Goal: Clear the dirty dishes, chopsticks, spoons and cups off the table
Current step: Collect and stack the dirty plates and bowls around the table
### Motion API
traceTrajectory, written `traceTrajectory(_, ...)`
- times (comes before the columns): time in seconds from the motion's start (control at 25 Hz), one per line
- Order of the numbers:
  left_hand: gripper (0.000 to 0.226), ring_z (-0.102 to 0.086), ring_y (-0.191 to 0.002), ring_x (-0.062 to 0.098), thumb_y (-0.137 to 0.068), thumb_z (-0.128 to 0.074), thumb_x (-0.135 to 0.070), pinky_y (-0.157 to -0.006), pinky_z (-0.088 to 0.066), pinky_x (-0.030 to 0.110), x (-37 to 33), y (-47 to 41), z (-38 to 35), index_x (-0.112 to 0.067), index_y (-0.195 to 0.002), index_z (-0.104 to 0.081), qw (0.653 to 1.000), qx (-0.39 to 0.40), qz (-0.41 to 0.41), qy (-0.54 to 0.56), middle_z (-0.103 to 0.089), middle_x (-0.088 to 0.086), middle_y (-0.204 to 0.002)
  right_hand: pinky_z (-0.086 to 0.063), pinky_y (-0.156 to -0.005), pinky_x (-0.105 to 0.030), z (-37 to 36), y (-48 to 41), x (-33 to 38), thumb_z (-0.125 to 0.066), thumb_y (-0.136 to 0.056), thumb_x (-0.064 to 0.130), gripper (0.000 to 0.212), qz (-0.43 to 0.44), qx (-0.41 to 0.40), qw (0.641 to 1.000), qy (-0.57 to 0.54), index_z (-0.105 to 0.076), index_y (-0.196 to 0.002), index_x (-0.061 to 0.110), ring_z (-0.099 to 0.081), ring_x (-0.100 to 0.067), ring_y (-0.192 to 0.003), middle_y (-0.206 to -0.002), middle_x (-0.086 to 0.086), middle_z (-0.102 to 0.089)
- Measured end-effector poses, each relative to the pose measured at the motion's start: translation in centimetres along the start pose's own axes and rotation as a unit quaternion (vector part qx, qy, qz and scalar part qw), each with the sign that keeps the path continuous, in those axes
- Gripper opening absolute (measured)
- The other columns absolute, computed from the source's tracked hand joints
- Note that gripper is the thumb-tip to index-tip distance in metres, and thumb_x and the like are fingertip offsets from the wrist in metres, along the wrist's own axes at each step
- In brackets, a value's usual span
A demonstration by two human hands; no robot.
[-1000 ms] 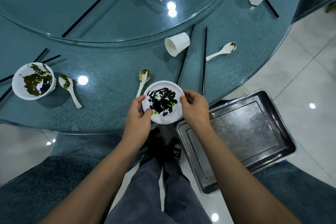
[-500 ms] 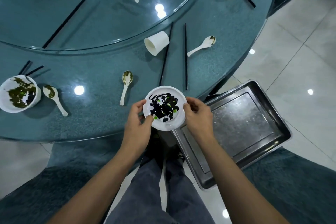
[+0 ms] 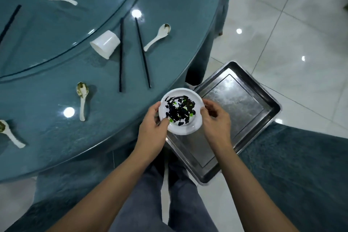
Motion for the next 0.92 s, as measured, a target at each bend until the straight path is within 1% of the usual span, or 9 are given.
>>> traceTrajectory(0.08,0.049,-0.061,-0.109,-0.011,-0.098,-0.056,-0.008,-0.091,-0.045,0.008,0.1,-0.6,-2.2,-0.028,-0.142,-0.051,1.0,0.02,0.002,-0.005,-0.065,-0.022,-0.124,-0.058,-0.092,-0.035,1.7,-0.4,-1.4,-0.065,-0.092,0.02,0.024,-0.015,-0.023,1.0,-0.011,-0.074,-0.113,0.027,-0.067,0.003,-0.09,-0.099,0.016,-0.073)
traceTrajectory(0.2,0.046,-0.06,-0.112,-0.007,-0.097,-0.057,-0.009,-0.102,-0.045,0.023,0.6,-1.7,-5.7,-0.032,-0.136,-0.052,0.999,0.038,0.002,-0.03,-0.062,-0.028,-0.121,-0.058,-0.09,-0.035,4.2,-1.2,-3.9,-0.065,-0.092,0.021,0.022,-0.039,-0.053,0.997,-0.034,-0.074,-0.11,0.027,-0.068,-0.001,-0.09,-0.097,0.015,-0.074)
traceTrajectory(0.28,0.046,-0.06,-0.109,-0.011,-0.096,-0.057,-0.008,-0.102,-0.046,0.024,1.1,-2.8,-8.2,-0.038,-0.13,-0.051,0.998,0.054,0.002,-0.043,-0.062,-0.028,-0.118,-0.058,-0.09,-0.033,5.6,-2.3,-6.0,-0.064,-0.092,0.019,0.022,-0.055,-0.074,0.995,-0.044,-0.074,-0.11,0.026,-0.069,-0.003,-0.092,-0.097,0.015,-0.074)
traceTrajectory(0.36,0.043,-0.061,-0.102,-0.016,-0.096,-0.057,-0.006,-0.102,-0.048,0.024,2.2,-3.9,-11.2,-0.035,-0.127,-0.053,0.996,0.081,0.009,-0.047,-0.063,-0.025,-0.116,-0.057,-0.09,-0.03,7.0,-3.6,-8.6,-0.064,-0.093,0.019,0.021,-0.075,-0.098,0.991,-0.05,-0.074,-0.11,0.024,-0.068,-0.001,-0.092,-0.097,0.016,-0.073)
traceTrajectory(0.48,0.041,-0.063,-0.109,-0.005,-0.092,-0.06,-0.016,-0.102,-0.048,0.03,4.0,-6.3,-14.5,-0.034,-0.129,-0.057,0.992,0.105,0.008,-0.076,-0.067,-0.022,-0.117,-0.056,-0.086,-0.026,7.8,-5.9,-12.2,-0.063,-0.093,0.019,0.019,-0.104,-0.118,0.985,-0.064,-0.073,-0.105,0.029,-0.069,0.0,-0.091,-0.094,0.015,-0.074)
traceTrajectory(0.56,0.042,-0.063,-0.112,0.0,-0.088,-0.06,-0.019,-0.1,-0.048,0.03,5.6,-8.4,-16.7,-0.036,-0.126,-0.059,0.99,0.112,0.005,-0.088,-0.068,-0.02,-0.117,-0.053,-0.08,-0.019,7.7,-7.6,-14.7,-0.063,-0.093,0.019,0.019,-0.12,-0.124,0.982,-0.078,-0.073,-0.106,0.028,-0.068,0.003,-0.089,-0.094,0.015,-0.074)
traceTrajectory(0.68,0.046,-0.063,-0.111,0.0,-0.086,-0.058,-0.019,-0.097,-0.048,0.027,8.3,-11.7,-19.4,-0.029,-0.131,-0.06,0.989,0.113,0.012,-0.09,-0.068,-0.018,-0.117,-0.045,-0.067,-0.002,7.2,-10.1,-18.4,-0.063,-0.093,0.015,0.02,-0.146,-0.124,0.978,-0.085,-0.073,-0.107,0.024,-0.063,0.016,-0.077,-0.092,0.018,-0.071)
traceTrajectory(0.8,0.043,-0.061,-0.102,-0.007,-0.093,-0.057,-0.003,-0.09,-0.048,0.021,11.4,-15.1,-21.8,-0.021,-0.132,-0.058,0.99,0.109,0.028,-0.086,-0.066,-0.015,-0.115,-0.045,-0.067,-0.005,6.5,-12.9,-21.8,-0.063,-0.093,0.013,0.019,-0.17,-0.124,0.973,-0.091,-0.074,-0.106,0.02,-0.062,0.015,-0.074,-0.09,0.017,-0.071)
traceTrajectory(0.92,0.043,-0.063,-0.111,0.006,-0.087,-0.056,-0.008,-0.102,-0.051,0.035,14.4,-18.5,-23.9,-0.025,-0.127,-0.058,0.988,0.103,0.026,-0.111,-0.066,-0.006,-0.123,-0.044,-0.066,-0.007,5.5,-15.6,-24.9,-0.062,-0.093,0.013,0.016,-0.189,-0.117,0.971,-0.088,-0.072,-0.1,0.023,-0.061,0.016,-0.071,-0.086,0.02,-0.068)
Point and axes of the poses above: each hand's wrist, its own y-axis away from the middle knuckle, its own z-axis out of the back of the hand, x = y × z, the point moved 6 cm from there along -y, towards the middle knuckle
